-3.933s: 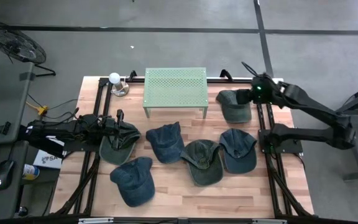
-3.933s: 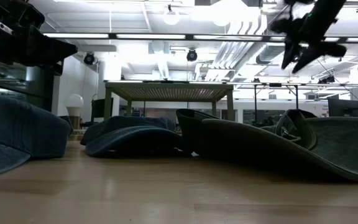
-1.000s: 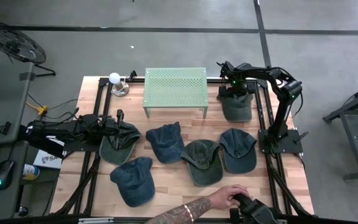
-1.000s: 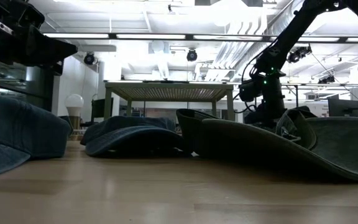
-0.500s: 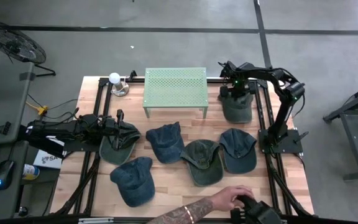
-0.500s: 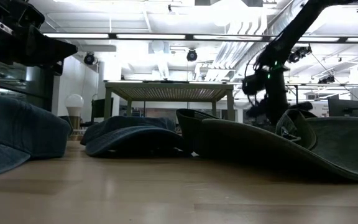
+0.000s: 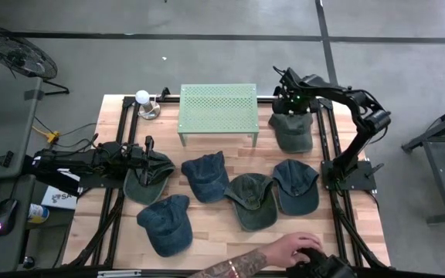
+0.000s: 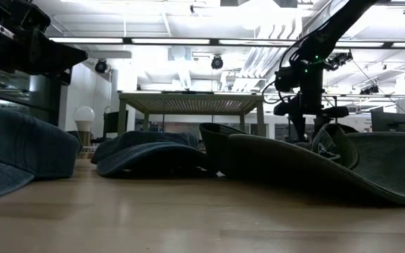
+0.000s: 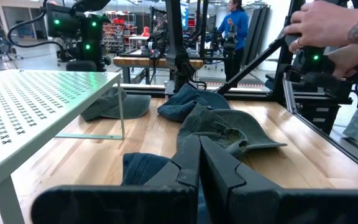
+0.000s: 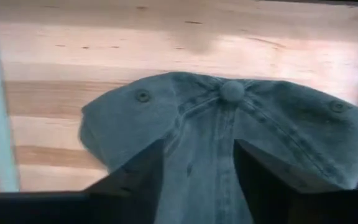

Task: Pick & Place hat
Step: Put the top gray cap on the shelf

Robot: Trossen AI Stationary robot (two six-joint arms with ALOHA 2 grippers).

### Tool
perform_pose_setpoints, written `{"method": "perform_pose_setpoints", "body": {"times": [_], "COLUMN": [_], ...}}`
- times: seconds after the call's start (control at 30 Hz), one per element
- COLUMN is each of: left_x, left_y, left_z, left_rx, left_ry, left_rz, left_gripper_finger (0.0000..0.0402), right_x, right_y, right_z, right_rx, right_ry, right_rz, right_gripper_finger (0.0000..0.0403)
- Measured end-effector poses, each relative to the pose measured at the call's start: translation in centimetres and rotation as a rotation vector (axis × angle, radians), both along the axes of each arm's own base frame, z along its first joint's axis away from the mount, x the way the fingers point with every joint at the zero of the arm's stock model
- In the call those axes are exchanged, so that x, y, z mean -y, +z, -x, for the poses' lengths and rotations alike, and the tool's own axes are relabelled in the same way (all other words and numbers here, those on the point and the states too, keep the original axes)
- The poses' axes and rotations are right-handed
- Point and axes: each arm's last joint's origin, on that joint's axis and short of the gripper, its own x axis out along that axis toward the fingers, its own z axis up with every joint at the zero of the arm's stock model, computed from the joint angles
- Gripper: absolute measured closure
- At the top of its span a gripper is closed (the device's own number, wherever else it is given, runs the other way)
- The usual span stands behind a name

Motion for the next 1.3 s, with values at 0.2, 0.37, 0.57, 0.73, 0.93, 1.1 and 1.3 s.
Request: {"method": "perform_pose_setpoints", "body": {"times": [0.2, 0.37, 0.57, 0.73, 0.93, 1.1, 1.3], "left_x": [0.0, 0.0, 0.0, 0.0, 0.0, 0.0, 0.0], "left_y": [0.0, 0.0, 0.0, 0.0, 0.0, 0.0, 0.0], "left_z": [0.0, 0.0, 0.0, 0.0, 0.0, 0.0, 0.0], "left_rx": [0.000, 0.000, 0.000, 0.000, 0.000, 0.000, 0.000], "left_ry": [0.000, 0.000, 0.000, 0.000, 0.000, 0.000, 0.000], "left_rz": [0.000, 0.000, 0.000, 0.000, 0.000, 0.000, 0.000], "left_gripper_finger": [0.0396, 0.0396, 0.0396, 0.0396, 0.0396, 0.0396, 0.0396], "right_x": [1.2, 2.1, 2.7, 3.0, 3.0, 3.0, 2.3], "right_y": [-2.4, -4.4, -5.4, -6.2, -6.8, -6.8, -5.2], "right_z": [0.2, 0.1, 0.0, -0.2, -0.3, -0.2, 0.2], "right_rx": [-0.077, -0.050, -0.046, -0.038, -0.041, -0.038, -0.039], "right_ry": [-0.033, -0.055, -0.066, -0.073, -0.055, -0.034, -0.024], "right_rz": [-0.023, -0.056, -0.066, -0.076, -0.094, -0.104, -0.109], "right_gripper_finger": [0.0126, 0.0103, 0.0119, 0.0167, 0.0260, 0.0350, 0.0381]}}
